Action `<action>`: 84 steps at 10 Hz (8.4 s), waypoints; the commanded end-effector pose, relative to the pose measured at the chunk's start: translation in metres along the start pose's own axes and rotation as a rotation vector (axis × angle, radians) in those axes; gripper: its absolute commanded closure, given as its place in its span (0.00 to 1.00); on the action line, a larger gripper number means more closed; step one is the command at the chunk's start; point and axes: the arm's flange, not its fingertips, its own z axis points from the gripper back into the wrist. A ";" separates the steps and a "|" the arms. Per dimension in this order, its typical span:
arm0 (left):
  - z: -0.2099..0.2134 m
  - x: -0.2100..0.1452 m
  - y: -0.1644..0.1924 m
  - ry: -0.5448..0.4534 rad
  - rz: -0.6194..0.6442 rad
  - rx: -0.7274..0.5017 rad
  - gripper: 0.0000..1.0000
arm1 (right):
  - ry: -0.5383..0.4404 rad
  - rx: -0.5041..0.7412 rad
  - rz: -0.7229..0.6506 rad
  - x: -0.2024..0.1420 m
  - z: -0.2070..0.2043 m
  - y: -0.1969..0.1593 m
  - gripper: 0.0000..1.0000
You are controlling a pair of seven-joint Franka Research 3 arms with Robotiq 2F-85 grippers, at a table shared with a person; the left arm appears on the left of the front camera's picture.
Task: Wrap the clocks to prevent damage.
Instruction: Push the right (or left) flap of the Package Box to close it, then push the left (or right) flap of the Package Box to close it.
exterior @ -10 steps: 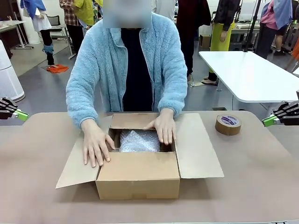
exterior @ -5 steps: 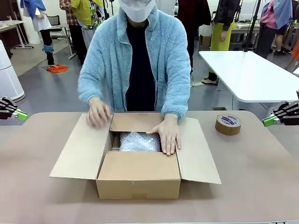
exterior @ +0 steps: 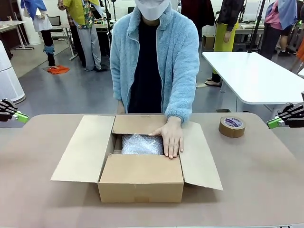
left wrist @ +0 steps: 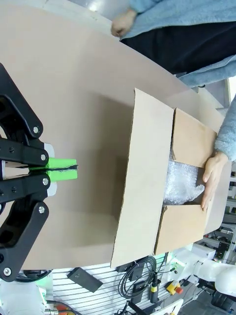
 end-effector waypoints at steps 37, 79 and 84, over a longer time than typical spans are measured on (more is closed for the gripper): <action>-0.217 -0.057 -0.006 -0.321 -0.132 -0.300 1.00 | -0.014 0.005 0.001 0.000 0.001 0.000 0.99; -0.313 0.026 0.008 -0.430 -0.256 -0.379 1.00 | 0.308 -0.086 0.027 0.052 -0.084 -0.039 0.99; -0.313 0.026 0.008 -0.430 -0.256 -0.379 1.00 | 0.372 -0.077 -0.013 0.021 -0.150 -0.045 0.99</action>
